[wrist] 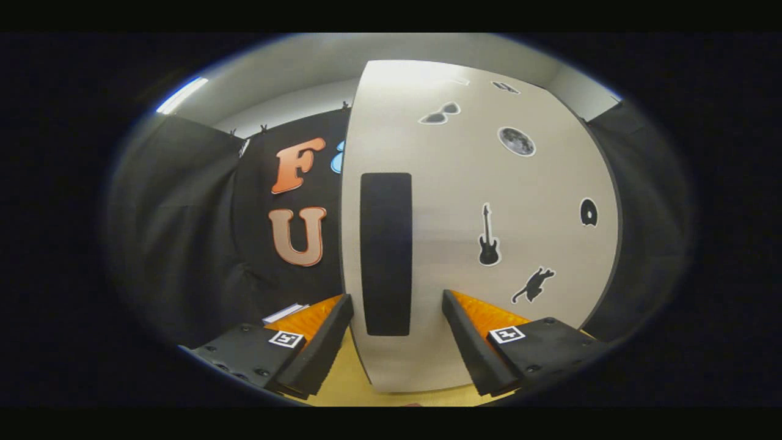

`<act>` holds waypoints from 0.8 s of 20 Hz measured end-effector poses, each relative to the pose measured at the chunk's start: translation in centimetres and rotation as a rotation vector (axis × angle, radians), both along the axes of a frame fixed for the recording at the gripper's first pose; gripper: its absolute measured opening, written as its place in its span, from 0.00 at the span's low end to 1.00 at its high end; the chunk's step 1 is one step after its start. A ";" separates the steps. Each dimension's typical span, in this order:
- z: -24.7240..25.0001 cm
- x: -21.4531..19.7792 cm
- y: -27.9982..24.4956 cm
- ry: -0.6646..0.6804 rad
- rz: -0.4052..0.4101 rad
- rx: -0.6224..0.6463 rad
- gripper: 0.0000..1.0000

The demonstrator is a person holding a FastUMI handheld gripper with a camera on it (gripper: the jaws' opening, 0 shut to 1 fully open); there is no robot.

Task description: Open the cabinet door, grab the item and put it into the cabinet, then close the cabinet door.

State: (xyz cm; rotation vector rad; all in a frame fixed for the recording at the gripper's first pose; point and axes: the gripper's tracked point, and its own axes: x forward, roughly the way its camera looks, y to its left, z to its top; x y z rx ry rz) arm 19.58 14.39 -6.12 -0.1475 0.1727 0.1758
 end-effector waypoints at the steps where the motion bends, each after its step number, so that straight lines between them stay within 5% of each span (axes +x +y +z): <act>1: -0.1 0.4 0.0 -0.002 -0.010 -0.018 0.95; 9: -0.7 3.6 1.3 -0.029 -0.080 -0.083 0.97; 16: -1.3 2.8 2.1 0.027 -0.034 0.006 0.97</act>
